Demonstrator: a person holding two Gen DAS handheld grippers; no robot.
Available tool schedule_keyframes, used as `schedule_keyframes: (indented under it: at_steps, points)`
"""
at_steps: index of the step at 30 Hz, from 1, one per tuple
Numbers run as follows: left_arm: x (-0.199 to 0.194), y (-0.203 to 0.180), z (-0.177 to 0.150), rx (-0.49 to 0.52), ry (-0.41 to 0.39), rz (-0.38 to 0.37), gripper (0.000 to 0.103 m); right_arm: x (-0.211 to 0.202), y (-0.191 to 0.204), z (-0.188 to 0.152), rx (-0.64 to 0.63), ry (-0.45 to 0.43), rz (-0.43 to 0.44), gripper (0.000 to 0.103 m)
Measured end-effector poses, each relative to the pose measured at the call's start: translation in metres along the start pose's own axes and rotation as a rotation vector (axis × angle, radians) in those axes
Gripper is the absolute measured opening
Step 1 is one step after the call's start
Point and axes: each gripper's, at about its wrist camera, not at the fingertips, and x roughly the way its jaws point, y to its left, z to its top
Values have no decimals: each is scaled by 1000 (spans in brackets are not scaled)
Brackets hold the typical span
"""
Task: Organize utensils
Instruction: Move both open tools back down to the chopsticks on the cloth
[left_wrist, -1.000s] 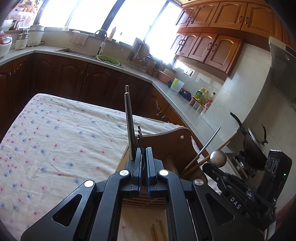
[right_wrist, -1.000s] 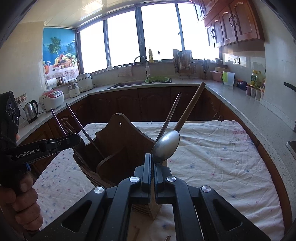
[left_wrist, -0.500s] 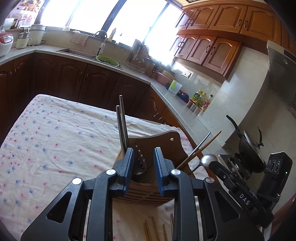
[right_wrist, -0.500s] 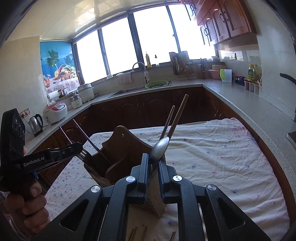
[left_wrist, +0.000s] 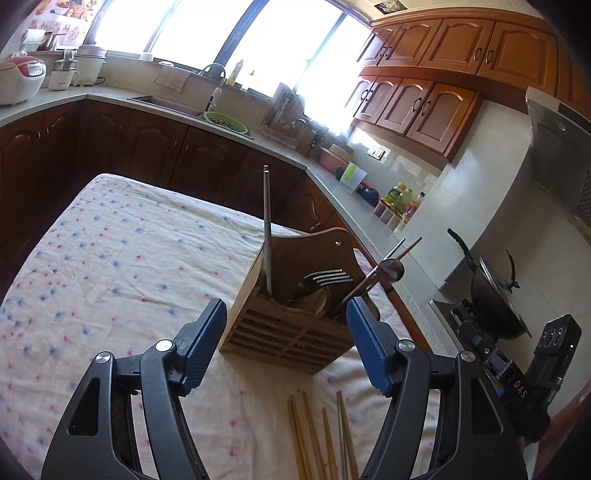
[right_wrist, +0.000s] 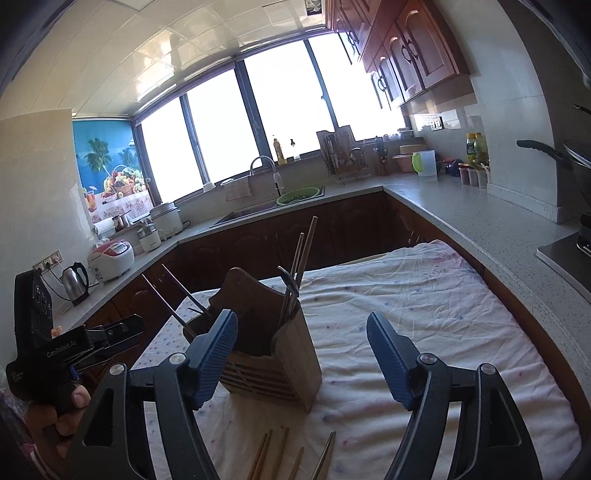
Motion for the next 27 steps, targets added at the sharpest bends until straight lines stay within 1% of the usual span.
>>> schedule_keyframes:
  at_steps: [3,8,12,19,27]
  points:
    - [-8,6,-13,-9,6,23,74,-11,-8,-12,32,6,-9,81]
    - [-16,16,-33,-30,35,46,75,-25,-18,-32,80,38,-16,82]
    - [-21,19,-49,-38,60,68,75,-33,-19,-48,92,63,-20,82]
    - [-27,20,-75,-18,102,107,75,-45,-17,-72,94,105,-31,82]
    - [-22,17,-95,11,158,149,75,-46,-19,-89,96,152,-40,82]
